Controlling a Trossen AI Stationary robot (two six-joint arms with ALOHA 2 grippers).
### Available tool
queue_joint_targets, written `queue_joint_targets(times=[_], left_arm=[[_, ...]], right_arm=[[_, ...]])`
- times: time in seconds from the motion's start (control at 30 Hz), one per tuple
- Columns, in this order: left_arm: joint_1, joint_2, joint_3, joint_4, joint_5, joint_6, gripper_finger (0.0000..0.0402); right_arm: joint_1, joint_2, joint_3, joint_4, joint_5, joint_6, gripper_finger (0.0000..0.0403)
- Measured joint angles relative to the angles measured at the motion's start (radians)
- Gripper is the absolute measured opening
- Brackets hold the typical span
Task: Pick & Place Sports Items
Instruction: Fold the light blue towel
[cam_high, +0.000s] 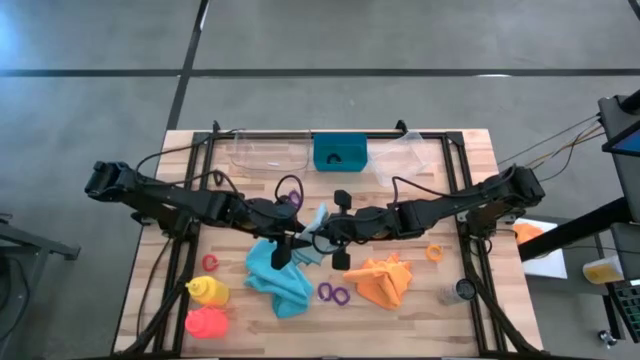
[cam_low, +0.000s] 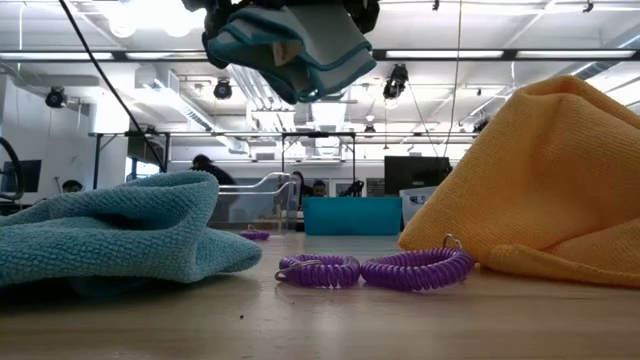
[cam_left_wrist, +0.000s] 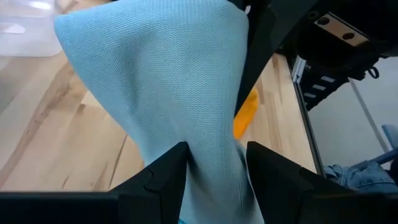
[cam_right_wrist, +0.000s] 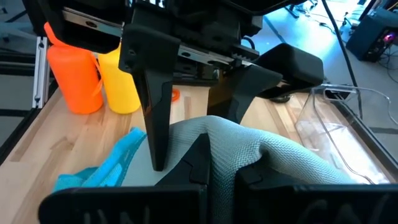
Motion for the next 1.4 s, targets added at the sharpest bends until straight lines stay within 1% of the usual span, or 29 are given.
queue_joint_targets(times=[0.17,0.37,0.53,0.7,0.77,0.83,1.03,1.13,1.27,1.33,1.4], left_arm=[[0.0,0.002,-0.003,0.005,-0.007,0.0,0.017],[0.001,0.043,-0.047,0.102,-0.008,0.002,0.017],[0.004,0.051,-0.047,0.114,-0.007,0.003,0.017],[0.005,0.051,-0.032,0.092,-0.006,0.004,0.0167],[0.006,0.051,-0.032,0.083,-0.005,0.012,0.0156],[0.006,0.051,-0.032,0.083,-0.004,0.038,0.0133],[0.007,0.051,-0.032,0.082,-0.003,0.114,0.0027],[0.006,0.051,-0.032,0.079,-0.003,0.125,0.0026],[0.007,0.051,-0.03,0.058,-0.003,0.125,0.0034],[0.008,0.051,-0.03,0.045,-0.003,0.125,0.0031],[0.008,0.051,-0.03,0.035,-0.003,0.125,0.0028]], right_arm=[[0.0,0.0,0.0,0.0,0.0,0.0,0.0013],[0.0,0.0,0.0,-0.001,-0.002,0.0,0.0013],[0.0,0.0,0.0,-0.001,-0.002,0.0,0.0013],[0.0,0.0,0.0,-0.003,-0.002,-0.001,0.0013],[0.0,0.0,0.0,-0.007,-0.002,-0.001,0.0013],[0.0,0.0,0.0,-0.009,-0.002,-0.001,0.0013],[0.0,0.0,0.0,-0.011,-0.017,-0.002,0.0013],[0.0,0.0,0.0,-0.01,-0.058,-0.002,0.0013],[0.0,0.0,0.0,-0.018,-0.064,-0.002,0.0019],[0.0,0.0,0.0,-0.021,-0.065,-0.001,0.004],[0.0,-0.001,0.0,-0.027,-0.067,-0.001,0.0075]])
